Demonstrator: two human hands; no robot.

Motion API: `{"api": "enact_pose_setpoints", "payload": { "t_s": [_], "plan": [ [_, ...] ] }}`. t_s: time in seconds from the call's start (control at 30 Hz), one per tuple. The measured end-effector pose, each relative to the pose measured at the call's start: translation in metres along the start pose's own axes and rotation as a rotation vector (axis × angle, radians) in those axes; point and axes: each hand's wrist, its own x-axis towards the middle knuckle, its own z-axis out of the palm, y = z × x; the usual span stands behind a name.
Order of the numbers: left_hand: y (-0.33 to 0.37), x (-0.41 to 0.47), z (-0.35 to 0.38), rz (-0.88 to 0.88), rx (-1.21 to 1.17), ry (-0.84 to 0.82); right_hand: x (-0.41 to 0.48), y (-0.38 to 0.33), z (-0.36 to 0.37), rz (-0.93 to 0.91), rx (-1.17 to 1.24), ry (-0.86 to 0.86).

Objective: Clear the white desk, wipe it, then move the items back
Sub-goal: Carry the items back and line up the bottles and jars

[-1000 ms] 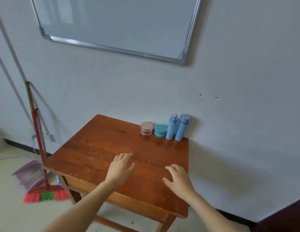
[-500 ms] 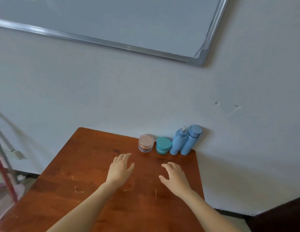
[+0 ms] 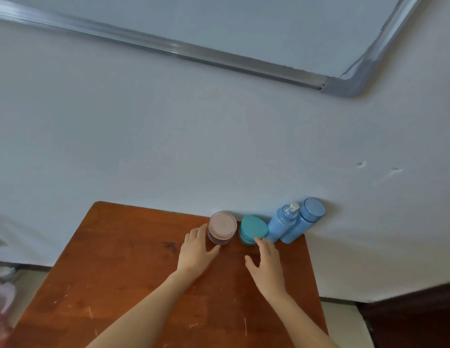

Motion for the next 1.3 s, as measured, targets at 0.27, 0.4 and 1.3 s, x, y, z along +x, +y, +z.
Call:
{"api": "enact_pose_setpoints", "payload": {
  "t_s": [0.27, 0.4, 1.3],
  "plan": [
    [0.016, 0.029, 0.020, -0.030, -0.004, 0.017, 0.023, -0.006, 0.012, 0.068, 0.149, 0.198],
    [0.016, 0.034, 0.027, -0.086, -0.016, 0.064, 0.026, -0.017, 0.026, 0.140, 0.271, 0.185],
    [-0.052, -0.060, -0.044, -0.281, -0.200, 0.444, 0.035, -0.039, 0.049, 0.123, 0.616, 0.006]
  ]
}}
